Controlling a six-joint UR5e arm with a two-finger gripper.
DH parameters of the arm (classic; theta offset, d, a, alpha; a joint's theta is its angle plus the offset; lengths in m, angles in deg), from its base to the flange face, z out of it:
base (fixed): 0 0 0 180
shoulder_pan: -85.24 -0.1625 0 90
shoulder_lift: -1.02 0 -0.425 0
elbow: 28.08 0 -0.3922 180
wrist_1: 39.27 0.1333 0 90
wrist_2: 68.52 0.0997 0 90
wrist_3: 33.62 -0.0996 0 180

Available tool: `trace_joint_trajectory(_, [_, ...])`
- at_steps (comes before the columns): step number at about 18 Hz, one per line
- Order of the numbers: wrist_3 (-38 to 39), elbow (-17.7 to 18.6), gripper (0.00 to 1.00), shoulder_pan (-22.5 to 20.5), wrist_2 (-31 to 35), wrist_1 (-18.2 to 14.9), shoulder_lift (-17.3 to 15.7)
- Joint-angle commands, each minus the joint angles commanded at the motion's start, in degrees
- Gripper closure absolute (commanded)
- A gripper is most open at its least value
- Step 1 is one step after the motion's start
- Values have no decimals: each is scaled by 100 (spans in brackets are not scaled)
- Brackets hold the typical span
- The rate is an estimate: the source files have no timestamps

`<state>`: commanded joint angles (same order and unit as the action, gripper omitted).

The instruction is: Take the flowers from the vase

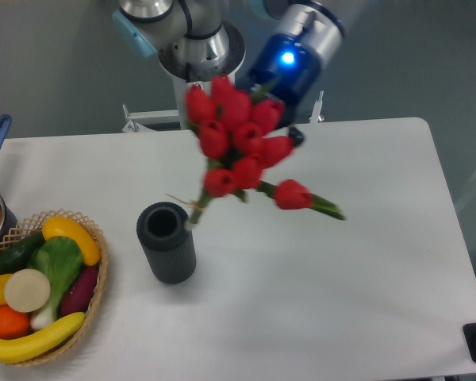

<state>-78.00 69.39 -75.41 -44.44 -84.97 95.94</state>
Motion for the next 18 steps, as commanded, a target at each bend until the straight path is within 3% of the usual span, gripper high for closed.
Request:
trace_joint_trajectory(4, [-35, 79, 70, -176, 0, 0, -18])
trace_joint_trajectory(18, [-105, 167, 70, -194, 0, 9, -62])
